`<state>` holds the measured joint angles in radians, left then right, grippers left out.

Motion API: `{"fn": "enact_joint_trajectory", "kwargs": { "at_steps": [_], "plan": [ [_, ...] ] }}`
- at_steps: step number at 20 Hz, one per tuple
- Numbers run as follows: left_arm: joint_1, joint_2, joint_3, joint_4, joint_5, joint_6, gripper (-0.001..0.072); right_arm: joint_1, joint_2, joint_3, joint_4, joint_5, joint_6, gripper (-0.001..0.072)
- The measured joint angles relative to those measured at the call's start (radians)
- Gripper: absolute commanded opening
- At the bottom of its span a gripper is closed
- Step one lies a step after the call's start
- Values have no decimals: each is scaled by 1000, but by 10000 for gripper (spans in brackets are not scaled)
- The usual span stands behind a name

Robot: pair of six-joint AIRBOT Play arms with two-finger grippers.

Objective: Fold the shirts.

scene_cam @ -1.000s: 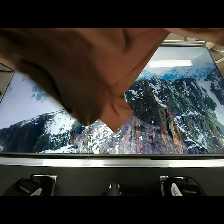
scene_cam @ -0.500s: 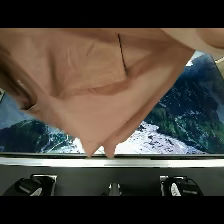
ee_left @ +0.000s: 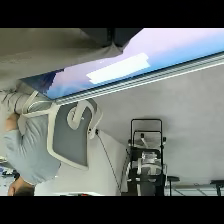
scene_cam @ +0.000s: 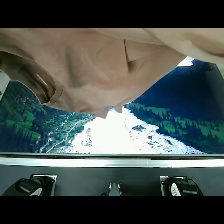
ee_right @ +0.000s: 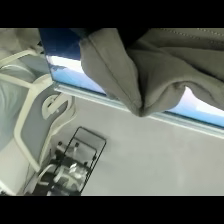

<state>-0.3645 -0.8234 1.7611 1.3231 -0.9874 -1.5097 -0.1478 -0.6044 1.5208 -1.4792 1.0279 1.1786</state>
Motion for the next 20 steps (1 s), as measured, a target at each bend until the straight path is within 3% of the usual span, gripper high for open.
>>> {"fn": "enact_joint_trajectory", "kwargs": {
  "at_steps": [9, 12, 16, 19, 20],
  "plan": [
    [0, 58, 11, -84, -117, 17, 19, 0, 82, 1, -2, 109, 9, 19],
    [-1, 54, 3, -49, -137, -34, 20, 0, 50, 1, -20, 193, 7, 19],
    [-1, -54, -126, 39, -176, -89, 22, 0, -154, -7, -31, 388, -63, 20],
    [3, -210, -249, 67, -137, -103, 23, 0, -410, -27, -4, 437, -105, 31],
    [7, -276, -274, 72, -115, -106, 24, 0, -495, -31, 21, 437, -113, 133]
  ]
}}
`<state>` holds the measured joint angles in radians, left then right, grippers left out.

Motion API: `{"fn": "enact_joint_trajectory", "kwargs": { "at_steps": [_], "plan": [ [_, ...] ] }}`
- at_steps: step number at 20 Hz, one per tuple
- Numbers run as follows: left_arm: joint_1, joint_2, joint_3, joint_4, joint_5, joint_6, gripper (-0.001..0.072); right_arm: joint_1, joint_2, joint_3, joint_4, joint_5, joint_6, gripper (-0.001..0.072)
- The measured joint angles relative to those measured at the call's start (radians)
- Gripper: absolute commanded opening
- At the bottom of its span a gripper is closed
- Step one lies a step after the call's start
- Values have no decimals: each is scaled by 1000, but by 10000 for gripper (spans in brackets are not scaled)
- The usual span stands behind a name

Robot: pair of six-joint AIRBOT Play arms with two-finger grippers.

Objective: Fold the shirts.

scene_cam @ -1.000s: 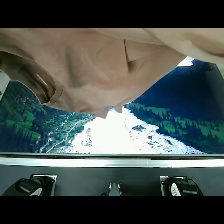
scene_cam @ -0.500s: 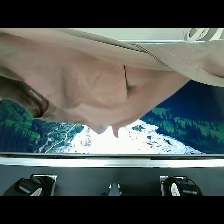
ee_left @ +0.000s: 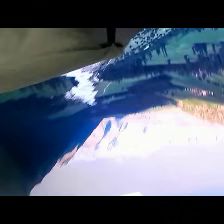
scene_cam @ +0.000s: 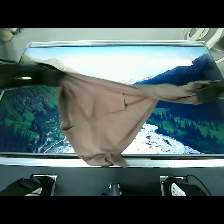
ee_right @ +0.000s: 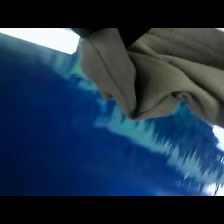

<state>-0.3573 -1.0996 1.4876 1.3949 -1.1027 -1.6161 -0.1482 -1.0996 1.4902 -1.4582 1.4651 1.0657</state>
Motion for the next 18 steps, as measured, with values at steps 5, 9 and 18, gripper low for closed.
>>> {"fn": "enact_joint_trajectory", "kwargs": {
  "at_steps": [5, 9, 18],
  "plan": [
    [23, -272, -12, -26, 75, -8, 627, 2, -363, -9, 249, -109, -26, 626],
    [81, -351, 26, 3, -28, -3, 626, 0, -451, -10, 378, -137, -111, 626],
    [225, -222, -405, -66, -267, 46, 626, 85, -479, -231, 441, -46, -204, 703]
  ]
}}
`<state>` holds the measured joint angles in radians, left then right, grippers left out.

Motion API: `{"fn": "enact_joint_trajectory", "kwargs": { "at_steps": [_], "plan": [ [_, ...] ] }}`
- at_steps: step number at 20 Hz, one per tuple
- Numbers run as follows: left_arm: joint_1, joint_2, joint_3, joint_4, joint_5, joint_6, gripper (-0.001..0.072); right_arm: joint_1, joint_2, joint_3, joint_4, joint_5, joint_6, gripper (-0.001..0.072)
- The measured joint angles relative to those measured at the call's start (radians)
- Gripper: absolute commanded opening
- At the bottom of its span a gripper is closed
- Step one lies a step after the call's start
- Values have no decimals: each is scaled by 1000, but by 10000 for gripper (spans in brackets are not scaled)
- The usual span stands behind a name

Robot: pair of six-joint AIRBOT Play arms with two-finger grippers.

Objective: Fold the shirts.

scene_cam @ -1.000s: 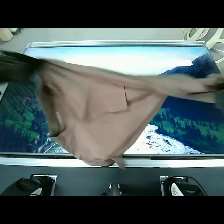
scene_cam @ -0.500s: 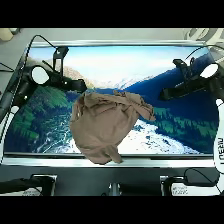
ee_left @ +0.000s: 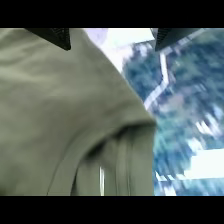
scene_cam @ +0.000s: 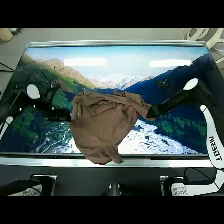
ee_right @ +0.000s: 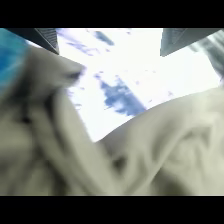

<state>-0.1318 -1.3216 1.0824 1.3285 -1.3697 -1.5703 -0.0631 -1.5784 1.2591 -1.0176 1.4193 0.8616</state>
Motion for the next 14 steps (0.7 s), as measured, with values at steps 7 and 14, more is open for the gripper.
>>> {"fn": "enact_joint_trajectory", "kwargs": {
  "at_steps": [7, 14],
  "plan": [
    [-40, 77, -331, -218, 105, 37, 624, 157, -26, -74, 2, -127, -5, 703],
    [-114, 73, -384, -274, 276, -18, 346, 182, -86, -80, 44, -159, 48, 701]
  ]
}}
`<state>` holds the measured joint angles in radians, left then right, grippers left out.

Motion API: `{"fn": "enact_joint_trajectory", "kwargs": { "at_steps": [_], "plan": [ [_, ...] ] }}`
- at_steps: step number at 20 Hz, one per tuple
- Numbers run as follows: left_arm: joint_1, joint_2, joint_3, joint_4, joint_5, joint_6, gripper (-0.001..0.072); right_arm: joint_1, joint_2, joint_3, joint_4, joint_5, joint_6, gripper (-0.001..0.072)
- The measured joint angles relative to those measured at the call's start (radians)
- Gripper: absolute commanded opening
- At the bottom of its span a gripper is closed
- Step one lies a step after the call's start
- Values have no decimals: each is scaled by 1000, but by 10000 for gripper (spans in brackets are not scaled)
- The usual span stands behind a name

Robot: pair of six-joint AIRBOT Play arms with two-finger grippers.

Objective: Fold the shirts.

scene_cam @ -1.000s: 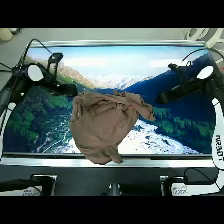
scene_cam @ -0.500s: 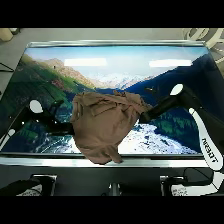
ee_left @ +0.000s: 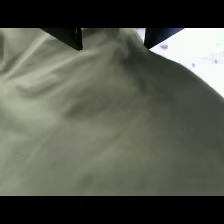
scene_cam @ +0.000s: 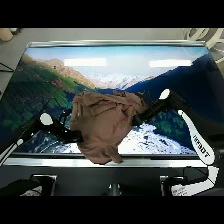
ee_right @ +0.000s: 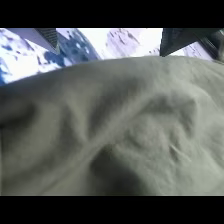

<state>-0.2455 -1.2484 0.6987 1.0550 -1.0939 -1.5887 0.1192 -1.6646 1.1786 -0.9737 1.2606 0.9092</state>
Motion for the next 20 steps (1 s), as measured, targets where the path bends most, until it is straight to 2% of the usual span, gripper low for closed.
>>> {"fn": "enact_joint_trajectory", "kwargs": {
  "at_steps": [1, 2, 3, 4, 5, 6, 7, 11, 14, 18, 20],
  "plan": [
    [-3, 0, -2, -1, 24, -14, 242, 1, -8, 0, 14, -11, 10, 700],
    [-6, 0, -3, -5, 40, -23, 96, 2, -13, 0, 25, -18, 15, 687],
    [-8, 0, -4, -5, 53, -30, 23, 3, -19, 0, 33, -27, 18, 681],
    [-8, 0, -5, -5, 66, -32, 23, 3, -26, 1, 48, -41, 24, 641],
    [-10, 0, -5, -7, 74, -32, 22, 3, -31, 0, 59, -53, 25, 481],
    [-10, 0, -5, -8, 81, -29, 22, 3, -37, -1, 63, -76, 24, 166],
    [-10, 3, -3, -7, 85, -21, 22, 3, -44, -2, 63, -101, 24, 23],
    [-12, 60, 63, 24, 102, 21, 21, 3, -37, 10, 69, -102, -2, 18],
    [-10, 158, 207, 109, 107, 31, 21, 2, 37, 92, 64, -57, -58, 19],
    [14, 330, 558, 255, 135, -14, 21, 1, 281, 344, -29, -24, -100, 20],
    [23, 409, 741, 281, 204, -49, 22, 2, 439, 463, -56, -78, -107, 20]
  ]
}}
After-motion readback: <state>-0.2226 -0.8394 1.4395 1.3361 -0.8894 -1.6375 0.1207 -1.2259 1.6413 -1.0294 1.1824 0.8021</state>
